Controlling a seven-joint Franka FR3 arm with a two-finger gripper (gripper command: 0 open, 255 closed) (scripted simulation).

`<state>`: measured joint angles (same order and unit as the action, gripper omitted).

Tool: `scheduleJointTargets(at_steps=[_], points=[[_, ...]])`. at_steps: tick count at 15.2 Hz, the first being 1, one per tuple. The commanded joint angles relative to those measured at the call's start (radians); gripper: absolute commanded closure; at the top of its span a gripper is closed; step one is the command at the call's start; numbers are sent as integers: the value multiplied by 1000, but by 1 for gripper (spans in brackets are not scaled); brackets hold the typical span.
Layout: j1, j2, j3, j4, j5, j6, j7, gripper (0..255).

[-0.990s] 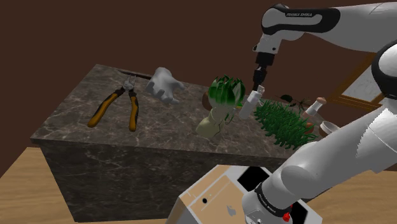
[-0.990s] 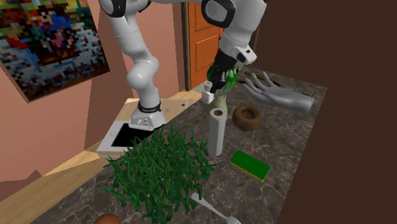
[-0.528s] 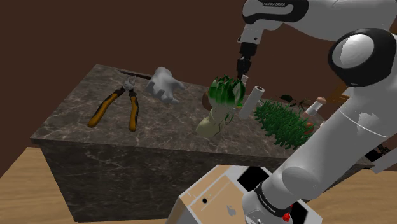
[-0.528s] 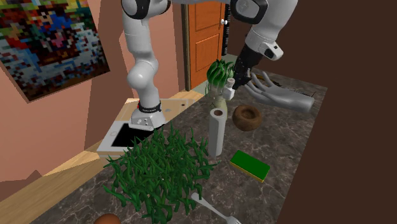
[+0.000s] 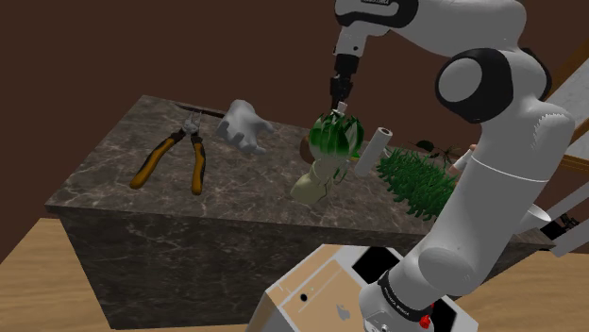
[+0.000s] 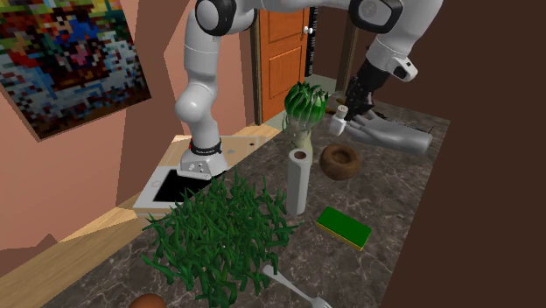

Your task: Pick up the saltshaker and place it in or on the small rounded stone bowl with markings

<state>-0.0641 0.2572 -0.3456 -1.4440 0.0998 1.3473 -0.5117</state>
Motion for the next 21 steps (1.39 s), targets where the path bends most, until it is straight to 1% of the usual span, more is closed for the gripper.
scheduleJointTargets(at_steps=[1, 15, 21], points=[[1, 6, 1, -16, 2, 22, 1, 255], [9, 12, 5, -197, 5, 208, -6, 255], [9, 12, 5, -197, 5, 208, -6, 255]])
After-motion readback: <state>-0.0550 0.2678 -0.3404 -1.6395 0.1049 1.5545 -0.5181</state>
